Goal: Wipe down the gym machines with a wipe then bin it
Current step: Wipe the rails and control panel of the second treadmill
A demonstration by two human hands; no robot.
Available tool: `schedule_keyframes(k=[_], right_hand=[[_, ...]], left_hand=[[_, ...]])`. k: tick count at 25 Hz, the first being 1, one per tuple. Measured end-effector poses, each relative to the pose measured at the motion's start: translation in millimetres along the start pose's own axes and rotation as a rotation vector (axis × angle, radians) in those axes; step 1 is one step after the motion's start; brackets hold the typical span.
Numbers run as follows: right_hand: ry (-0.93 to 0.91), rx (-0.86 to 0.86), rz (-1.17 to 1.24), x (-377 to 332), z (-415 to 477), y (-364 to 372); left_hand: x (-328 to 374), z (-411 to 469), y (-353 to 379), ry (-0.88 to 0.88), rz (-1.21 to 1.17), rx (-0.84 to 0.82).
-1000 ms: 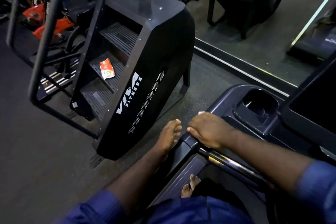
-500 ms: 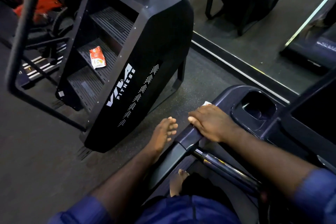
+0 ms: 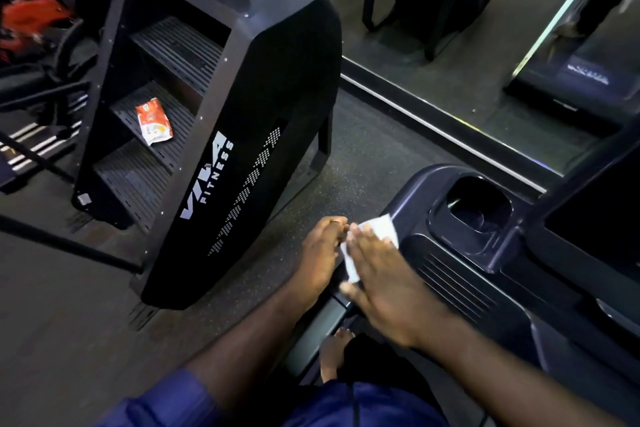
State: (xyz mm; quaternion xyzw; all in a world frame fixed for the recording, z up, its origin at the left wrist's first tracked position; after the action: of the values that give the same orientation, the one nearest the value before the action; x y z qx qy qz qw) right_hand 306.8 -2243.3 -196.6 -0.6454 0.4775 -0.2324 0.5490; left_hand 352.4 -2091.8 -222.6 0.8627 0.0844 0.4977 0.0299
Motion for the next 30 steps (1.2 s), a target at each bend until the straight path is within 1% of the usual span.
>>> schedule_keyframes(k=[1,2,3,6,8,9,11,13,16,17,19,21,22,23,24,25,26,29,30], right_hand=[[-0.076,-0.015,0.017,-14.5,-17.7,2.8],[-0.113,-0.02,0.005,-13.2,-30.6,4.1],[-0.105,-0.022,-0.02,0.1,-33.7,3.9],[0.106,0.085,-0.082,52.6,3.4,-12.1],[0.206,0.094,-0.03,53.1,19.4,-9.6],[0.213,0.089,-0.018,43.7,18.4,-3.7],[0.169,0.089,-0.016,29.7,6.9,5.6],[0.191,0.106,-0.007,44.7,10.5,-1.2],[0.32,0.132,0.034,71.3,47.8,-22.1],[0.323,0.131,-0.005,70.4,54.1,-20.1],[0.228,0.164,-0.119,63.0,48.3,-9.2],[0.139,0.14,-0.097,70.3,33.4,-10.7],[0.136,0.163,-0.078,81.3,33.6,-15.0],[0.173,0.214,-0.08,94.4,39.5,-19.2],[0.248,0.254,-0.086,105.2,46.7,-23.0],[0.313,0.261,-0.101,110.0,52.6,-25.1],[0.336,0.237,-0.124,107.2,55.4,-23.6],[0.281,0.134,-0.175,88.9,47.1,-11.2],[0.29,0.13,-0.18,91.7,45.4,-14.6]], left_hand=[[1.3,2.9,5.7,0.007,0.012,-0.002],[2.5,7.0,10.7,0.004,0.027,-0.005],[2.9,11.3,14.7,-0.01,0.032,-0.006],[3.9,22.7,26.6,-0.019,0.078,-0.035],[4.0,22.6,33.8,0.074,0.285,-0.04],[5.1,17.1,37.4,0.137,0.396,-0.047],[5.5,4.1,42.3,0.277,0.567,-0.053],[1.8,-4.3,42.3,0.378,0.679,-0.059],[-1.7,-2.9,42.7,0.43,0.848,-0.063],[-1.2,-3.3,43.9,0.43,0.886,-0.067],[2.3,-7.9,46.2,0.459,0.945,-0.08],[4.3,-9.4,47.8,0.479,0.99,-0.074],[4.1,-7.6,48.7,0.475,1.009,-0.065],[3.7,-5.7,50.2,0.469,1.026,-0.056],[3.8,-6.0,51.9,0.461,1.041,-0.055],[4.1,-6.6,53.1,0.459,1.051,-0.061],[5.2,-8.1,54.3,0.458,1.057,-0.072],[7.0,-9.8,55.7,0.447,1.055,-0.096],[6.6,-9.6,56.0,0.434,1.055,-0.097]])
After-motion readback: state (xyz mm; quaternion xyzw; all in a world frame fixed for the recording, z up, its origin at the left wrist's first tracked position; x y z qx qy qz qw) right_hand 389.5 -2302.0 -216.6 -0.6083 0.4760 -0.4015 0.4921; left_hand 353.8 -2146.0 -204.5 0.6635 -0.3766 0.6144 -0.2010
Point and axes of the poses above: each hand's wrist, its own z-axis towards the middle knuckle, its own y-axis out of the palm, x = y × z, the point moved 1 cm from there along z, towards the middle knuckle, and after that the axes turned 5 degrees about -z, right-handed, at the moved point
